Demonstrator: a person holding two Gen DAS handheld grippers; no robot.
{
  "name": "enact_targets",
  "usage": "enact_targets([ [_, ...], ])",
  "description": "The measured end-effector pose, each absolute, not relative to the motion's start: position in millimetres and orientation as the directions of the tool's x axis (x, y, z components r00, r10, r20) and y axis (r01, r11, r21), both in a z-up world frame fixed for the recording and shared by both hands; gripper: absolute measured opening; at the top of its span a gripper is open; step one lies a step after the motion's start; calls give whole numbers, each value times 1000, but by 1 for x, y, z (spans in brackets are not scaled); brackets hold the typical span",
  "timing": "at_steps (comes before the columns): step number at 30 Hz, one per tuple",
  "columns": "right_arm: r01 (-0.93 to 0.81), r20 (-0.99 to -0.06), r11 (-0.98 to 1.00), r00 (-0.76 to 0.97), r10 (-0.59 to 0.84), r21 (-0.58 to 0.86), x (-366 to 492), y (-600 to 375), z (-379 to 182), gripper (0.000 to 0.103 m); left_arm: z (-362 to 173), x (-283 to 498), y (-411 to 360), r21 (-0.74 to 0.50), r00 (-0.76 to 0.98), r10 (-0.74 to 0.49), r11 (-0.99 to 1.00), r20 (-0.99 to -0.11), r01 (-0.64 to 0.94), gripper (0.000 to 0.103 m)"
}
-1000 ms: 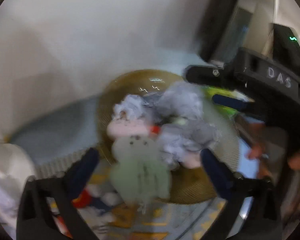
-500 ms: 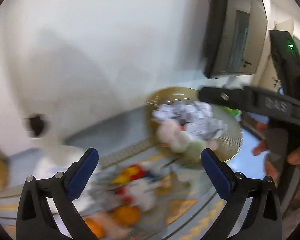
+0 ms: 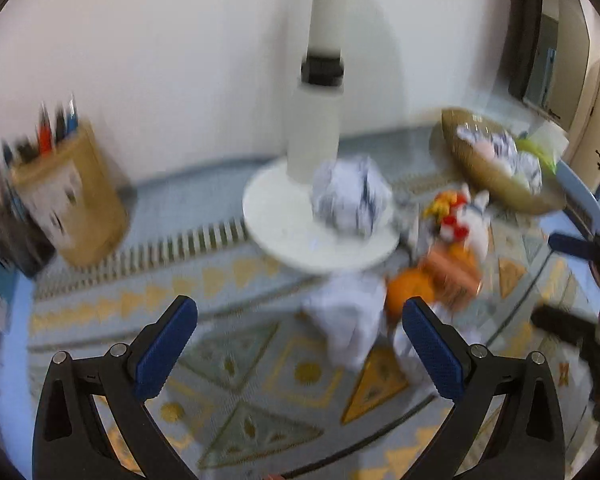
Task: Organize objects
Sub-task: 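Move both open tools back over crumpled paper balls in the pile, then grasp a crumpled paper ball with left tool while right tool grasps another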
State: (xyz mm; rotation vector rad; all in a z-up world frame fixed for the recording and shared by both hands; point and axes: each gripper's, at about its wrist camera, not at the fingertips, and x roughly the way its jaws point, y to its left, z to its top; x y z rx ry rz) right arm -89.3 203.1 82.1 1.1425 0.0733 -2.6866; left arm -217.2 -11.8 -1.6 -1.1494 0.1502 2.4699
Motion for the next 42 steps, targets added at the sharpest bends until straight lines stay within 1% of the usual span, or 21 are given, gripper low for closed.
enact_targets([
  [5, 241, -771, -967, -599, -219, 87, -61, 174, 33, 103, -31, -214, -13, -107, -511, 335, -899, -792, -424, 102],
  [9, 234, -804, -971, -567, -178, 50, -59, 153, 10, 103, -36, -220, -5, -118, -489, 349, -889, -799, -443, 102],
  [11, 219, -813, -974, -555, -174, 59, -66, 147, 2, 103, -37, -223, 4, -78, -508, 327, -889, -797, -450, 102],
  [14, 187, -812, -982, -567, -140, 39, -77, 138, 1, 103, -39, -230, 12, -4, -530, 256, -903, -808, -431, 103],
  [17, 121, -812, -993, -580, -62, -11, -90, 132, -1, 103, -38, -239, 5, -9, -536, 251, -910, -806, -414, 103],
  [20, 66, -807, -998, -590, -34, -7, -101, 130, -1, 103, -37, -248, -14, -19, -554, 214, -942, -805, -336, 102],
  [23, 29, -807, -1000, -590, -9, -11, -107, 129, -1, 103, -36, -249, -16, -2, -557, 196, -944, -807, -329, 103],
  [26, 4, -806, -1000, -592, 7, -11, -113, 127, 0, 103, -34, -248, -16, -3, -557, 196, -945, -807, -328, 103],
  [42, 4, -806, -1000, -592, 3, -6, -111, 128, 0, 103, -32, -247, -16, -2, -557, 195, -944, -807, -329, 103],
])
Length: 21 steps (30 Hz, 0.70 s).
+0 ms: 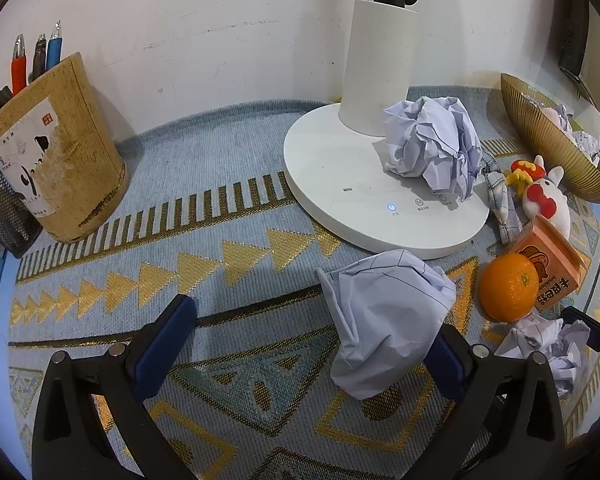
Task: Organize objects
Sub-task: 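Grasp a crumpled paper ball with left tool while right tool grasps another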
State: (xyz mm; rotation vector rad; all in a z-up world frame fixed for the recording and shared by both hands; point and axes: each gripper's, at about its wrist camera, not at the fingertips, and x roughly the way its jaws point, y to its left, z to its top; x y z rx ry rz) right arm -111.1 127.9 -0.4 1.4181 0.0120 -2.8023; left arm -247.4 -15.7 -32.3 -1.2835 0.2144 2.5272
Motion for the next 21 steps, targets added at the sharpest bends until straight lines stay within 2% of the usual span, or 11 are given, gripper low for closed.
enact_targets([
  [13, 7, -804, -1000, -595, 1, -7, -105, 127, -1, 103, -31, -247, -16, -2, -557, 195, -945, -807, -328, 103],
  [14, 9, -802, -1000, -597, 0, -7, -104, 128, 0, 101, -30, -246, -16, -3, -557, 196, -944, -807, -329, 102],
  [15, 16, -800, -1000, -601, -6, -5, -103, 127, 1, 95, -29, -245, -17, -20, -553, 219, -940, -804, -342, 99],
  [16, 25, -791, -1000, -611, -11, -6, -101, 125, 3, 75, -26, -243, -17, -40, -553, 249, -931, -795, -362, 90],
  [17, 39, -778, -999, -627, -22, -3, -98, 123, 5, 37, -20, -237, -16, -50, -570, 283, -920, -771, -390, 41],
  [18, 50, -767, -999, -641, -24, -10, -95, 121, 8, 39, -17, -233, -15, -54, -572, 303, -910, -763, -410, 28],
  [21, 119, -738, -993, -672, -68, -16, -87, 113, 13, 38, -14, -233, -20, -87, -575, 316, -917, -754, -389, 28],
])
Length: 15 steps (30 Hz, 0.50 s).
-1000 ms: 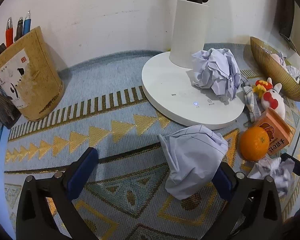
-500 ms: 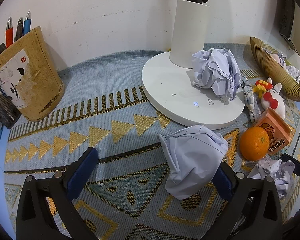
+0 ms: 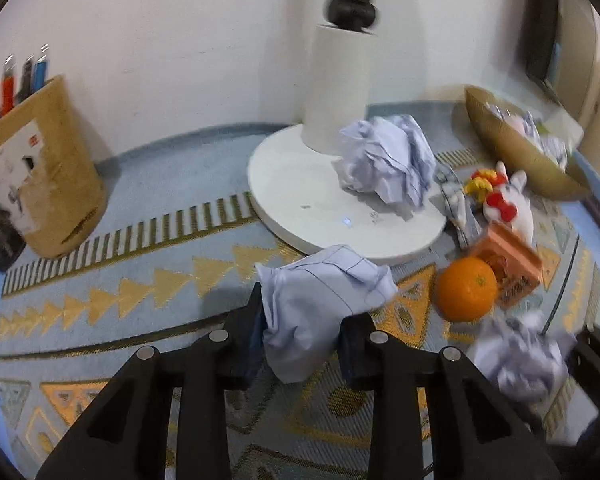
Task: Organize objects
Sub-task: 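Grasp a crumpled paper ball with left tool while right tool grasps another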
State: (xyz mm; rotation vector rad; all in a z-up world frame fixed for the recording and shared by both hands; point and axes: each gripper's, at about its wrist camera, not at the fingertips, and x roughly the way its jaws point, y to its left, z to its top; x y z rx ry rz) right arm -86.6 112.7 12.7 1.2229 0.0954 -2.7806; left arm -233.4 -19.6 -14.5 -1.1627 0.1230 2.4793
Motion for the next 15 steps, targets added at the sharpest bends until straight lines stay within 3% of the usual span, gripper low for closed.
enact_targets([
  [5, 169, -682, -986, -721, -126, 4, -78, 107, 20, 38, -6, -227, -41, -155, -631, 327, -937, -704, -313, 28],
  [15, 148, -680, -983, -711, -180, 106, -86, 126, 21, 38, 4, -216, -26, -21, -713, 262, -944, -650, -328, 29],
])
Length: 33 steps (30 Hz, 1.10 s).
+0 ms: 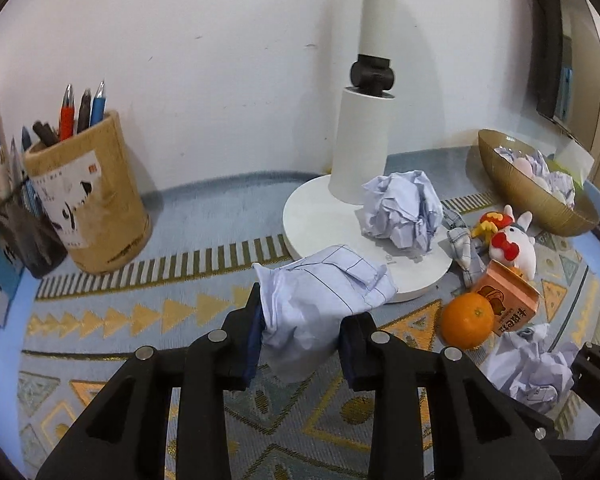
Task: Organize objects
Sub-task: 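Grasp a crumpled paper ball with left tool while right tool grasps another, then carry both paper balls to the gold bowl and open both tools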
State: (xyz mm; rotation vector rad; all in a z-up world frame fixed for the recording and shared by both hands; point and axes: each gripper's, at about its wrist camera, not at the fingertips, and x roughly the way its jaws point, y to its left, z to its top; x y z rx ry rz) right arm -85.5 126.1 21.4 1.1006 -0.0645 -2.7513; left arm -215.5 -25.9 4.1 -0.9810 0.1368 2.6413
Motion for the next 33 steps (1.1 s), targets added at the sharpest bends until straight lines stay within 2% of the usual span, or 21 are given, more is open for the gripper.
enact_targets([
  [9, 161, -691, -980, -695, -198, 119, -85, 126, 19, 38, 1, -219, -27, -29, -716, 270, -944, -644, -330, 32],
  [16, 182, -697, -968, -672, -249, 170, -88, 129, 16, 38, 1, -221, -35, -81, -707, 305, -940, -638, -331, 32],
  [24, 179, -649, -924, -666, -367, 338, -89, 154, 14, 38, 14, -206, -19, 27, -780, 214, -959, -588, -283, 32],
  [28, 187, -610, -912, -692, -385, 364, -96, 181, 39, 38, 39, -207, 23, 4, -766, 279, -939, -580, -345, 32],
  [33, 104, -557, -961, -797, -235, 256, -123, 261, 106, 39, 81, -215, 113, 1, -741, 406, -877, -534, -481, 32],
])
